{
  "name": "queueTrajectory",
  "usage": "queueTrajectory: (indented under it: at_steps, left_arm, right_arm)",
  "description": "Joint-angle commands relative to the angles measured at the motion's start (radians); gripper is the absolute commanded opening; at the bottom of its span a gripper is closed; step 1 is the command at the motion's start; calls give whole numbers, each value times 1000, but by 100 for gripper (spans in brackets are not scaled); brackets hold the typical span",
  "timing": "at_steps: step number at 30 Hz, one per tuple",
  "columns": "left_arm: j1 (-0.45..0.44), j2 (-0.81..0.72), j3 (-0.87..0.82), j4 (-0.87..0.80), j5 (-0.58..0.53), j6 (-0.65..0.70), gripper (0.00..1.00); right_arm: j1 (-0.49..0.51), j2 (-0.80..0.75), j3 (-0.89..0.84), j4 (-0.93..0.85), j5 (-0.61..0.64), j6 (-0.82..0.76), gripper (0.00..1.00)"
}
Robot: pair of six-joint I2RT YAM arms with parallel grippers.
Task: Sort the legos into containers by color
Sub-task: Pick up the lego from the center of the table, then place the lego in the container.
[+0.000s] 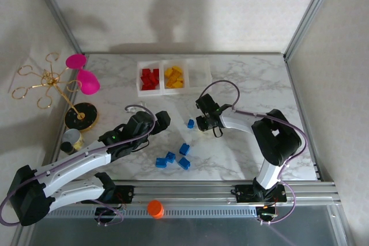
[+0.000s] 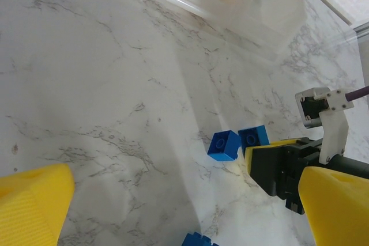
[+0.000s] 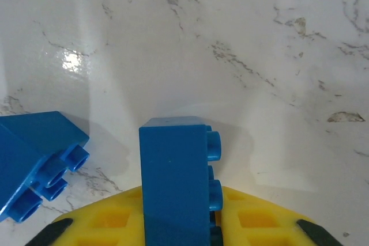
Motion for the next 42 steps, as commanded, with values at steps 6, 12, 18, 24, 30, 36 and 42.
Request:
queueTrajectory:
  at_steps: [6, 12, 18, 24, 30, 36, 42]
  left_arm:
    - [-8, 63, 84, 5, -57, 30, 100]
    - [-2, 156, 173, 39, -77, 53, 100]
    - [21, 234, 252, 31, -103, 69, 100]
    - [66, 250, 269, 42, -86, 74, 100]
    - [72, 237, 270, 62, -32, 111, 100]
    - [57, 185, 229, 52, 10, 103, 100]
    - [28, 91, 130, 32, 52, 82, 100]
  right_arm:
    - [-52, -94, 107, -30, -16, 27, 26]
    - [-106, 17, 285, 4, 53, 43, 26]
    - [-141, 224, 580, -16, 161, -7, 26]
    - [-191, 398, 806, -42, 147, -45, 31]
    - [-192, 399, 882, -60, 151, -63, 54]
    - [-147, 216, 711, -78, 131, -34, 60]
    - [-102, 0, 409, -54, 65, 84, 65]
